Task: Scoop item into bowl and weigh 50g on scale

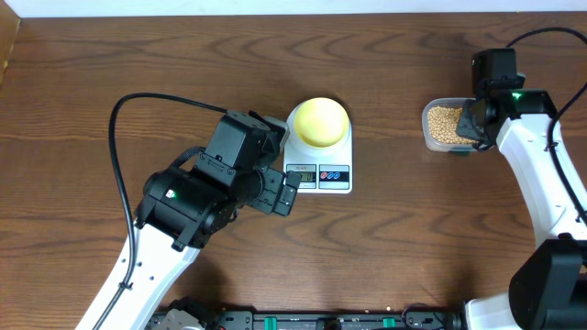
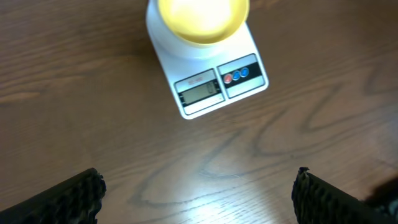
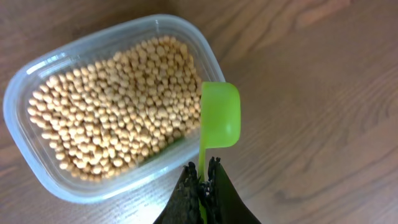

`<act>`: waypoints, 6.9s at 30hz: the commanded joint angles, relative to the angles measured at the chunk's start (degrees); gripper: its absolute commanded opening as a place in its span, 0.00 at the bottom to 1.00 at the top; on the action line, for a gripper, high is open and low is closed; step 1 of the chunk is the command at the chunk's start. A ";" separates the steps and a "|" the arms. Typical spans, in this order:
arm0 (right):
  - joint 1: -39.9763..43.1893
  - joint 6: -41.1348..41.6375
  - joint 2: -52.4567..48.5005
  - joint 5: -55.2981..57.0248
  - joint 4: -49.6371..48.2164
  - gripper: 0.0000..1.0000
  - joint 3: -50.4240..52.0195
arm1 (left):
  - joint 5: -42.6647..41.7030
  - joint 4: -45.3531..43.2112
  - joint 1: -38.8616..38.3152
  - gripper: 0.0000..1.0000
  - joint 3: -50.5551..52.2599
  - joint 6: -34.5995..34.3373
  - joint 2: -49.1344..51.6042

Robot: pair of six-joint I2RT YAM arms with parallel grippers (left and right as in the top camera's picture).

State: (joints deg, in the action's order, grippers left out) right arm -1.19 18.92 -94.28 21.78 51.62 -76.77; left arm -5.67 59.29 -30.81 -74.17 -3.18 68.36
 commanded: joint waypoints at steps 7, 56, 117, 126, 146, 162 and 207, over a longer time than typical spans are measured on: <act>0.09 -2.67 -0.59 -0.37 -2.69 0.01 -0.24 | -10.23 0.17 0.15 0.98 -0.33 -0.11 -1.11; 11.61 -5.95 -9.44 -37.03 1.75 0.01 -2.03 | -7.56 0.26 0.15 0.99 -0.33 5.53 -11.50; 33.07 -17.31 -12.72 -98.51 -0.87 0.01 0.87 | -7.56 0.26 0.15 0.99 -0.33 5.53 -11.50; 21.18 -16.33 -12.72 -100.63 -2.80 0.01 0.87 | -7.56 0.26 0.15 0.99 -0.33 5.53 -11.50; -2.51 11.32 -12.72 -94.09 -34.93 0.01 0.87 | -7.56 0.26 0.15 0.99 -0.33 5.53 -11.50; -7.61 6.56 -12.72 -81.35 -28.00 0.01 0.87 | -7.56 0.26 0.15 0.99 -0.33 5.53 -11.50; -24.68 -15.43 -12.11 -35.91 -4.46 0.01 -15.67 | -7.56 0.26 0.15 0.99 -0.33 5.53 -11.50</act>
State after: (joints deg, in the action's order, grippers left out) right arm -24.58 6.35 -106.48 -19.51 46.48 -90.08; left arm -13.58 59.55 -30.81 -74.17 1.56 56.88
